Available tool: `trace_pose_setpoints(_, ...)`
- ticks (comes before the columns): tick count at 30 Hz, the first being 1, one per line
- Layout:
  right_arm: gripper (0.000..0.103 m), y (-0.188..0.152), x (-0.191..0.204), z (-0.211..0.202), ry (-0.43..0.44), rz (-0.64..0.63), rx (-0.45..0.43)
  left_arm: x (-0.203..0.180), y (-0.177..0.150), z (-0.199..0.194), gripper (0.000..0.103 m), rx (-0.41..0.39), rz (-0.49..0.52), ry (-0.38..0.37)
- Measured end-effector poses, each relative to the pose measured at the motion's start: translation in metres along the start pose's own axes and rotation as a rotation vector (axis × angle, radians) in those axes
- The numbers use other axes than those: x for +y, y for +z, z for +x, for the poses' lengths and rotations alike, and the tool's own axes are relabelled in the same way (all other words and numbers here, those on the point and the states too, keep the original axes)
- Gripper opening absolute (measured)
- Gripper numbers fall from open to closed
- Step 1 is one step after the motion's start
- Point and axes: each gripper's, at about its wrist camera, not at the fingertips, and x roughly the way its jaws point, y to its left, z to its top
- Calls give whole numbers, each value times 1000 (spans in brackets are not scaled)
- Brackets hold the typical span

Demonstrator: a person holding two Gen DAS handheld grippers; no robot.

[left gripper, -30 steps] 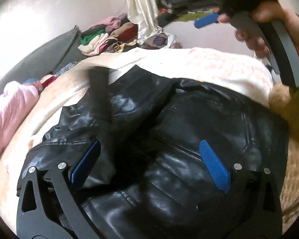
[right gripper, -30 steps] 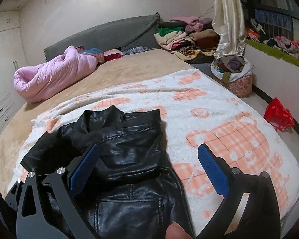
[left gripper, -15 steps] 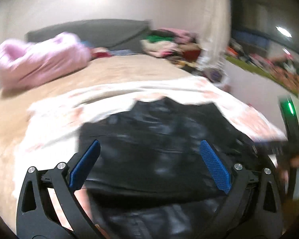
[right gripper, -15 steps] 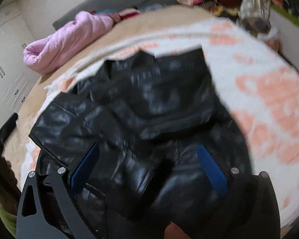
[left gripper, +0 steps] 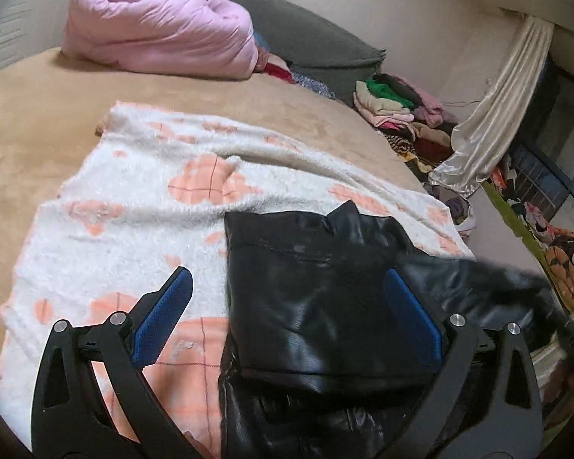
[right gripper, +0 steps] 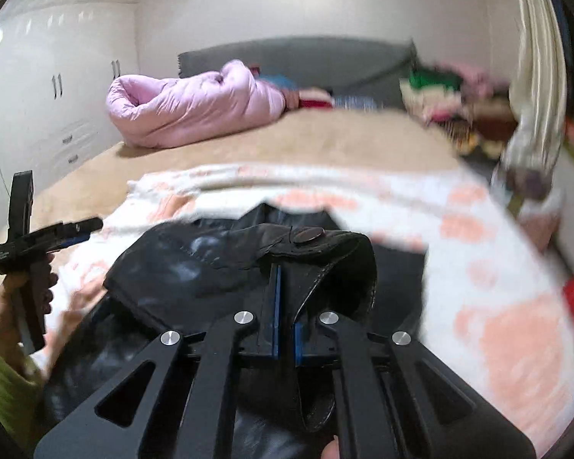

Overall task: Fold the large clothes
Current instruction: 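Lift the hem with the right tool toward the collar while the left tool grips the jacket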

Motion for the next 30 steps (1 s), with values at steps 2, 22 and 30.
trace_pose_setpoints(2,4,12,-3,3,-21,-53,-11,-1,-1,4,93,3,3,2)
trace_pose_setpoints(22,10,-24,-43,64,-130,-67,98,-28,-45,73,32,251,167,27)
trace_pose_setpoints(30,52,-39,-55,66,-165,41,188,-29,-48,74,32,254,185,45)
